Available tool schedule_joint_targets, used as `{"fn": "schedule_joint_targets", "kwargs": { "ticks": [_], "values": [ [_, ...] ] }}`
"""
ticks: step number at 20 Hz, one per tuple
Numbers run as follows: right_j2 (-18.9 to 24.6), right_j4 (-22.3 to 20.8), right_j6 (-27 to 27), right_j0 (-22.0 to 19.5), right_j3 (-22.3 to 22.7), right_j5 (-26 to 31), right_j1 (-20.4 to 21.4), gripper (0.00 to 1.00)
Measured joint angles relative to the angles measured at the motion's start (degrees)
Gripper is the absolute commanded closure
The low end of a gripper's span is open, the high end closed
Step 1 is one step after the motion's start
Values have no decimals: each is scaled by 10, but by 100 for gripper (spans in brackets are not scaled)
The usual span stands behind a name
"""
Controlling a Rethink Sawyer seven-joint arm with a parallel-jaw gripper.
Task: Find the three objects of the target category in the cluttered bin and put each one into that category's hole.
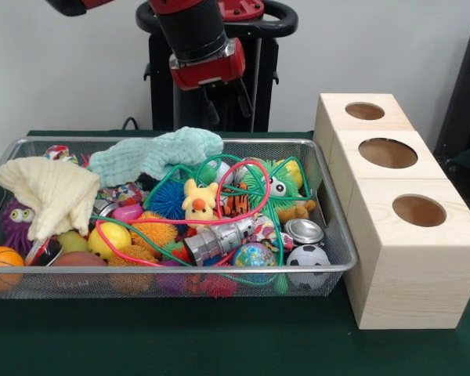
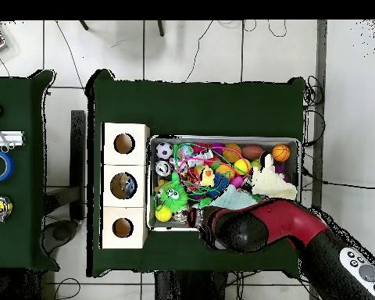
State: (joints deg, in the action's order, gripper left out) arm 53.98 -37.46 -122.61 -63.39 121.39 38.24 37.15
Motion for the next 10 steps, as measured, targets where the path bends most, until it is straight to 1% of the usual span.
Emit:
{"fn": "schedule_joint_targets", "kwargs": {
  "ticks": [10],
  "values": [
    [17, 0, 0, 0, 0, 0, 22, 0]
  ]
}}
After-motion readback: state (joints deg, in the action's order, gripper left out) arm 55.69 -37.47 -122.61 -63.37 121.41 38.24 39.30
